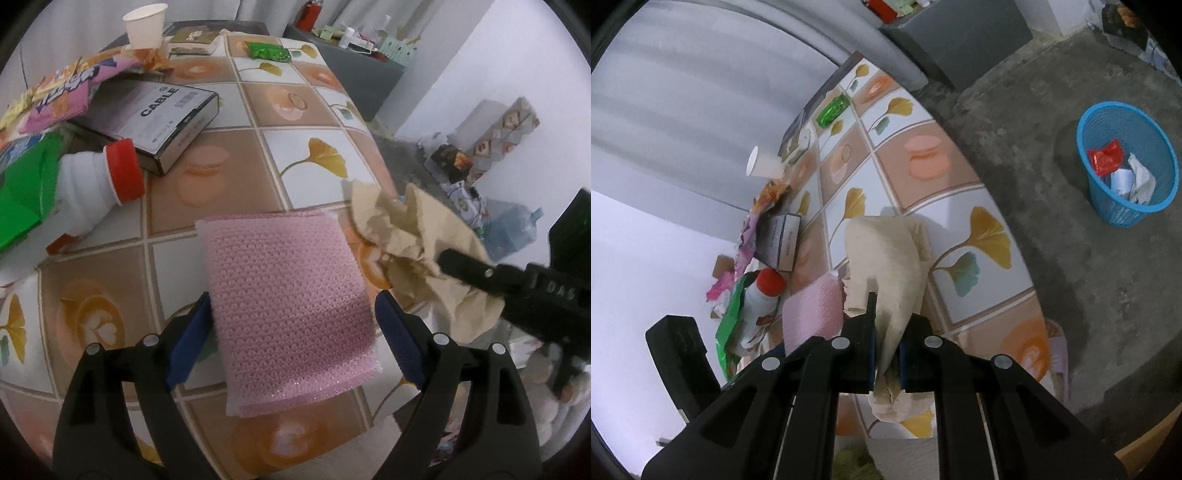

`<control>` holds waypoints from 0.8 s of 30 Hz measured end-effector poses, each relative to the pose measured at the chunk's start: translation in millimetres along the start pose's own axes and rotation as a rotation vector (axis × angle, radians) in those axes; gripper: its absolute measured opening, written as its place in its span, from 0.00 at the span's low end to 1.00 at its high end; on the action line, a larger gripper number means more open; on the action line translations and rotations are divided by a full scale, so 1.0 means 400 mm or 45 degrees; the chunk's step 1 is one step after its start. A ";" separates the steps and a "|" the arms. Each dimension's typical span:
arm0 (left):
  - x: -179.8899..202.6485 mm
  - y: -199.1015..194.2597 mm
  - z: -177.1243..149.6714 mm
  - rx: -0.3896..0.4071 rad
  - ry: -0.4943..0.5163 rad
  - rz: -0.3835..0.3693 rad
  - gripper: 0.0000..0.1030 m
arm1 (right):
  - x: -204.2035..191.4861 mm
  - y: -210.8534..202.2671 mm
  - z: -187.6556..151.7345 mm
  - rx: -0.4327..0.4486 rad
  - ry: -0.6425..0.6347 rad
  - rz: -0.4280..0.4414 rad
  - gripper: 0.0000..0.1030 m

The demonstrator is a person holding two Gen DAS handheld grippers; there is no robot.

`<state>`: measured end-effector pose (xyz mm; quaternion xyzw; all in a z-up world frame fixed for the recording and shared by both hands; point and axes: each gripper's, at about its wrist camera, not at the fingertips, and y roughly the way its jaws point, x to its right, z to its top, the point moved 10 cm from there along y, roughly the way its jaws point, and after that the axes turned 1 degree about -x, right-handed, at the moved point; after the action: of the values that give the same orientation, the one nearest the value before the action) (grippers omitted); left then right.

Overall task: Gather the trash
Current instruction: 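Grasp the pink mesh pad with the left gripper while the right holds the beige paper, then carry pad and paper over the wastebasket and open both grippers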

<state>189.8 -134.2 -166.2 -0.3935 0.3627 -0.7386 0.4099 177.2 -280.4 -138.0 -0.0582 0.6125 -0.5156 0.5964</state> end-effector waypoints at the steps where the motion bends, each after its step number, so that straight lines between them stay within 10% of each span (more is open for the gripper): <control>1: 0.002 0.003 -0.001 0.001 0.019 0.018 0.81 | 0.004 -0.004 0.003 0.007 0.002 -0.003 0.09; 24: 0.013 -0.016 0.014 0.049 0.090 0.027 0.77 | 0.041 -0.057 0.038 0.076 0.028 0.037 0.09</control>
<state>190.9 -137.6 -156.8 -0.3553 0.3668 -0.7546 0.4121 172.1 -310.8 -129.6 -0.0259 0.6042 -0.5255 0.5984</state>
